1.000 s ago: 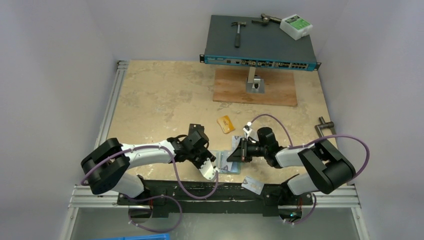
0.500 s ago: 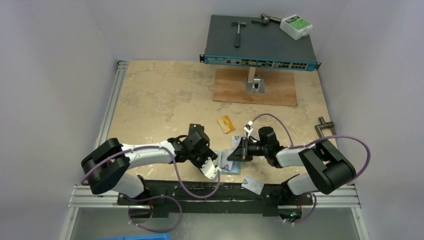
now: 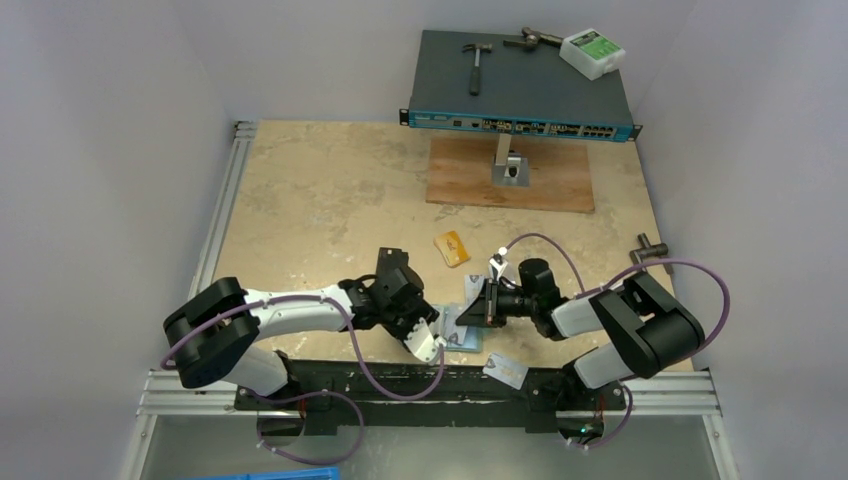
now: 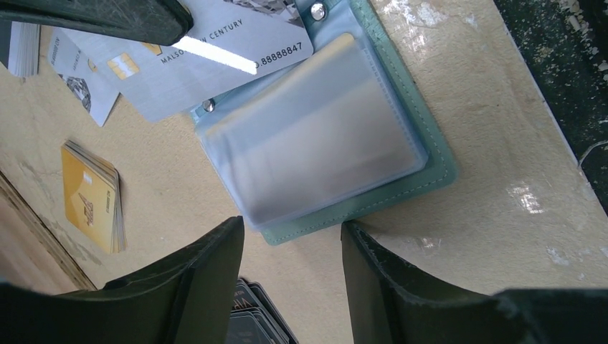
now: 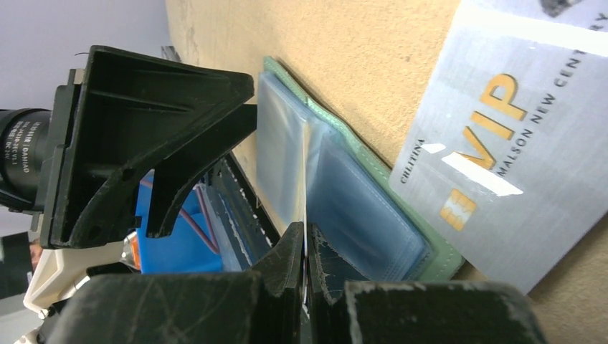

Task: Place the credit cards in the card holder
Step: Insert the credit card into the card holder.

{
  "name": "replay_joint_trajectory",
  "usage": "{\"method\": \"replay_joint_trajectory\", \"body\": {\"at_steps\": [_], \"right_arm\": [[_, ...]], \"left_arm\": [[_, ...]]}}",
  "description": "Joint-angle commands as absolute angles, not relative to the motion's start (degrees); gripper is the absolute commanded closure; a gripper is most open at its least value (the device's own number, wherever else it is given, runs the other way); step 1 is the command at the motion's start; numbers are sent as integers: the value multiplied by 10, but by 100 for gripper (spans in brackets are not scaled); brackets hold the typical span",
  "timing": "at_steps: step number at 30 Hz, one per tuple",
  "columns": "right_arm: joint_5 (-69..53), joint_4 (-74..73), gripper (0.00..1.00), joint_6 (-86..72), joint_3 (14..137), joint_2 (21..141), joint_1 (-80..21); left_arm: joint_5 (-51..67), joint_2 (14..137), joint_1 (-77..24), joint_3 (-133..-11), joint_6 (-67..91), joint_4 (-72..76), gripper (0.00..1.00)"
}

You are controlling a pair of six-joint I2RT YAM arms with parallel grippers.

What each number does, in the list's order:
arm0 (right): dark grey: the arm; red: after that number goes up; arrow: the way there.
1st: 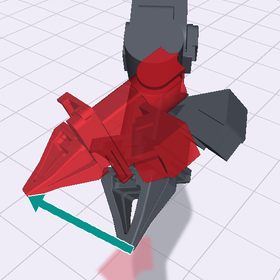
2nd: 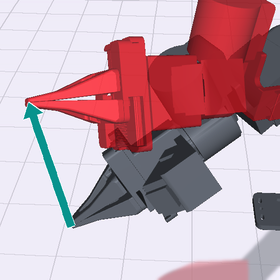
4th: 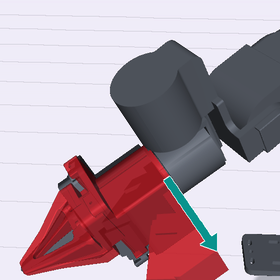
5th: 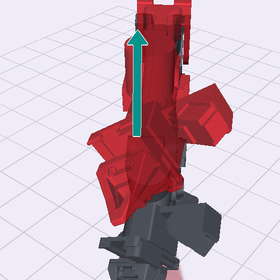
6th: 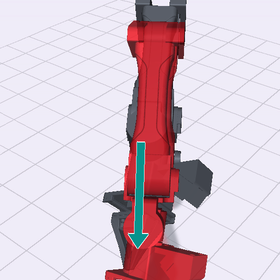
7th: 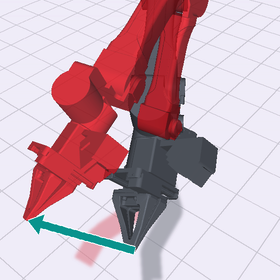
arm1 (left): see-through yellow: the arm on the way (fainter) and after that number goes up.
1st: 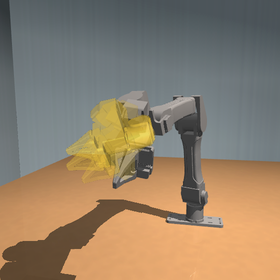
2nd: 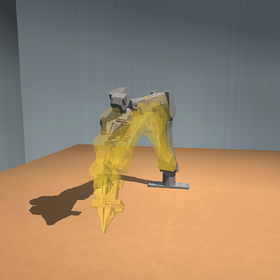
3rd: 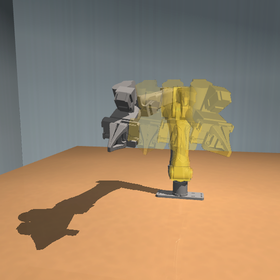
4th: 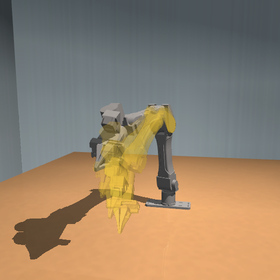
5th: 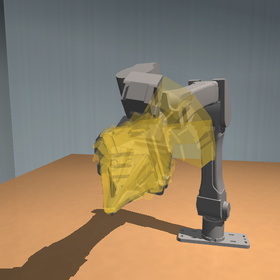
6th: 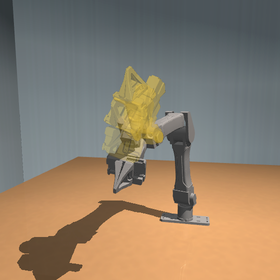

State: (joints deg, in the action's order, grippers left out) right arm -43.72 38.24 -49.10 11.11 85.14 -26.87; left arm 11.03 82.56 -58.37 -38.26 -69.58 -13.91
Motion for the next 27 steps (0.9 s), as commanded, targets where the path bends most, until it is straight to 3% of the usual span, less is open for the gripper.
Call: {"method": "replay_joint_trajectory", "body": {"at_steps": [1,27], "right_arm": [[-448,427,100,-499,108,849,-267],[-440,468,100,-507,79,876,-265]], "left_arm": [[124,834,-594,-374,-676,-170,48],[77,850,-609,-382,-637,-173,57]]}}
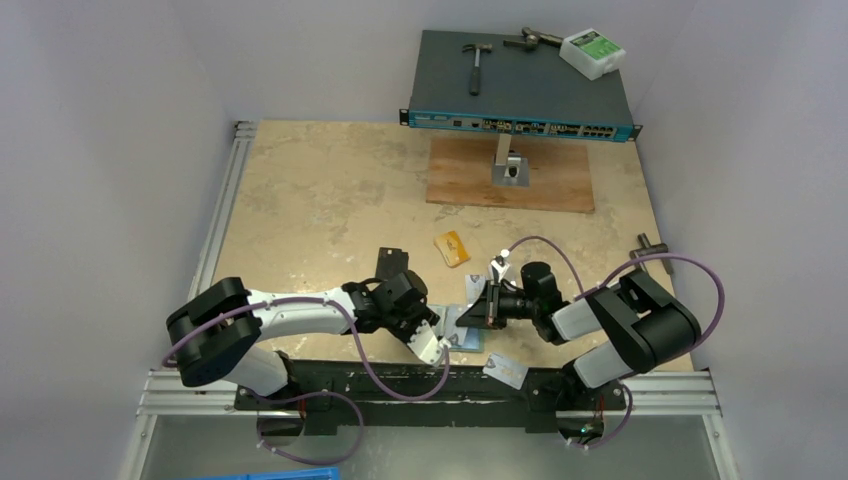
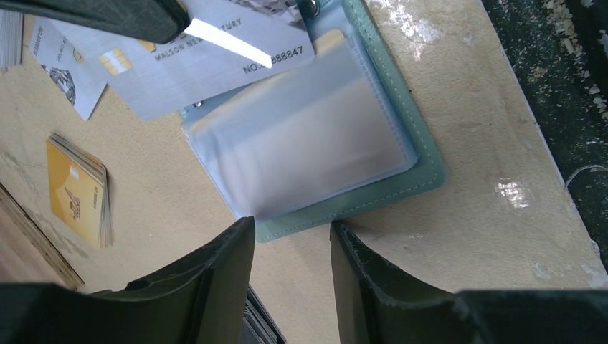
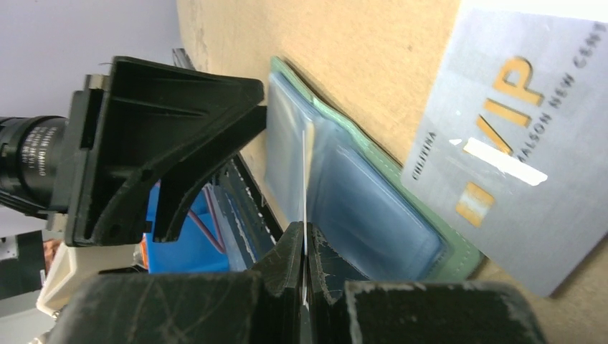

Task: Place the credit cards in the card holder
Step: Insert the credit card into the card holder.

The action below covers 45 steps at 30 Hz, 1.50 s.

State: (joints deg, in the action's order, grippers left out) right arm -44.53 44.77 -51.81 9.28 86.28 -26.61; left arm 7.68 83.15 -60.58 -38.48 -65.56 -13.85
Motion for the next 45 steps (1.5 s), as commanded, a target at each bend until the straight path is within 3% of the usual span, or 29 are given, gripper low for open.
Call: {"method": "replay_joint_trajectory", "body": {"at_steps": [1,13,45], "right_arm": [[-438,469,100,-506,78,877,-265],[-404,381,100,-477,90,825,-265],[-436,494,100,-523,95,901,-268]], "left_arm": [[76,850,-609,-383,-637,-174,57],[78,853,-613,-395,-619,-178,59],[43,867,-617,-397,-606,-179,66]]}}
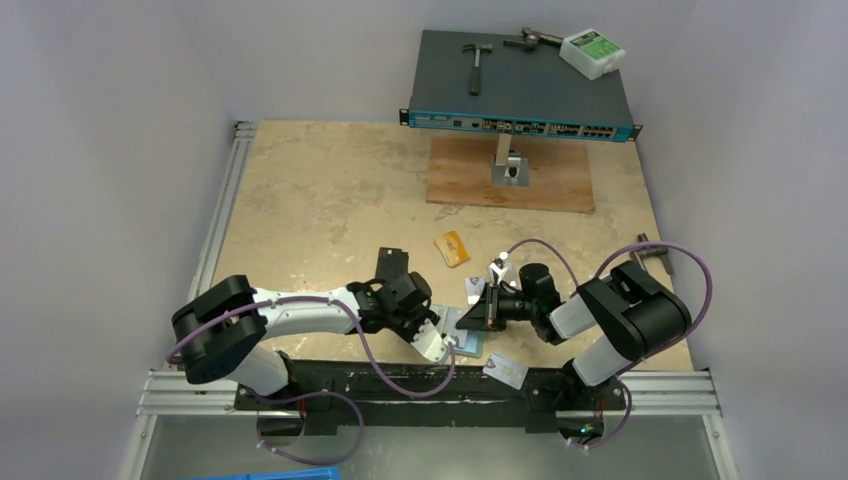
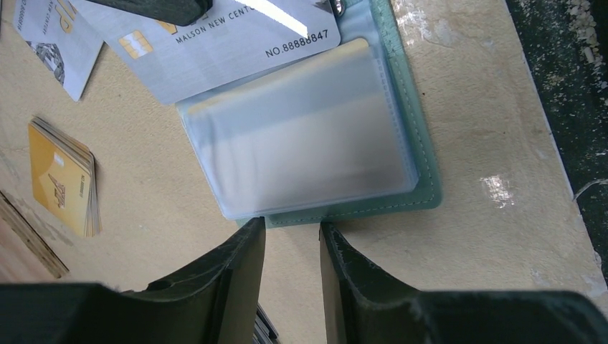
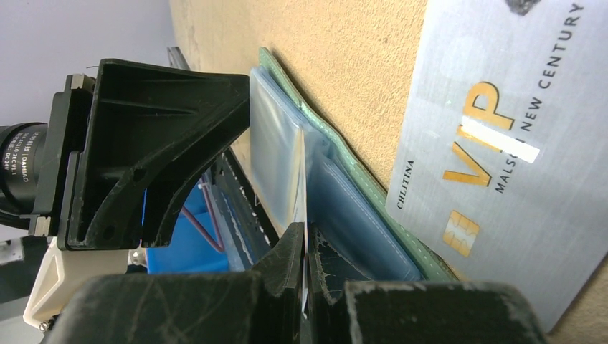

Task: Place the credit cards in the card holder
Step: Insert the credit card into the card holder.

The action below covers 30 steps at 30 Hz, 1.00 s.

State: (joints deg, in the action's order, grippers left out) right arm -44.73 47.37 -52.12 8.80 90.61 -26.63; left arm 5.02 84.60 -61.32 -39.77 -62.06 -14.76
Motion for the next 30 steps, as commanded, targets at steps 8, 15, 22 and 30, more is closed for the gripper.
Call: {"method": "replay_joint_trajectory", "body": {"at_steps": [8,15,22,30], "right_arm": [[-470,524,100,-532,105,950,-269],[-493,458,100,-504,114,918,-268],[-503,400,100,-486,131,893,-268],[-504,354,100,-470,128,882,-267]], "left_arm": [[36,867,-619,-398,-599,-182,69],[34,869,-619,-397,-594,-180,75],[29,871,-619,-392,-588,-173,77],[24,875,-619,-392,-584,-172,81]]}}
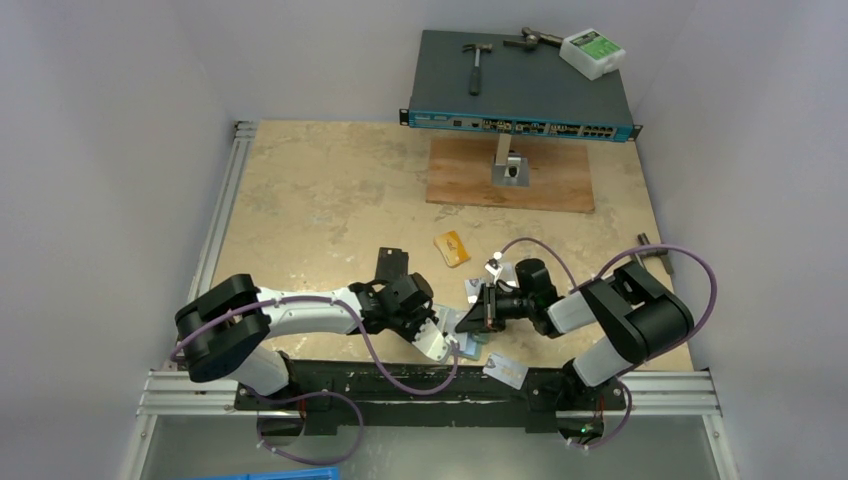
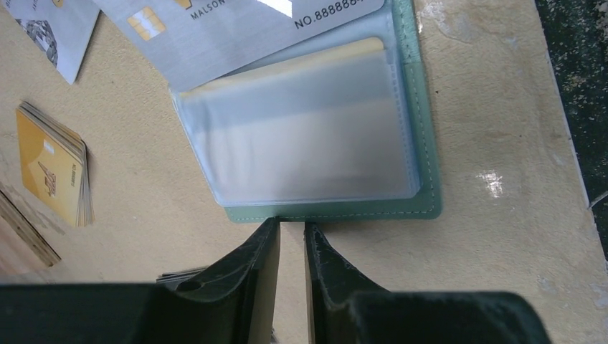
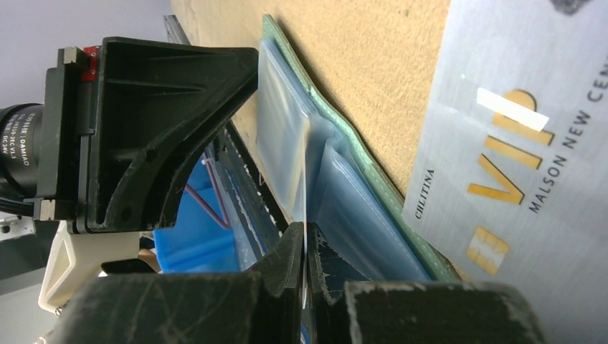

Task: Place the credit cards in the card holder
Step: Insert the credit card into the card holder.

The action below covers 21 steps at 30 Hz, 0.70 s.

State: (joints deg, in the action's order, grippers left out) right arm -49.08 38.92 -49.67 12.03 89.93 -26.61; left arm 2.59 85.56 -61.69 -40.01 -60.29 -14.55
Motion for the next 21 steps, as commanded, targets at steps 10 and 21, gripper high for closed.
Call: {"method": "replay_joint_trajectory", "body": {"at_steps": [10,21], "right_arm": [[-540,346,100,-453,155,919,-267],[-554,307,100,-431,162,930,-267]], "left_arm": [[18,877,-619,-392,-583,-167,83],[11,881,-619,-394,-587,-163,83]]}}
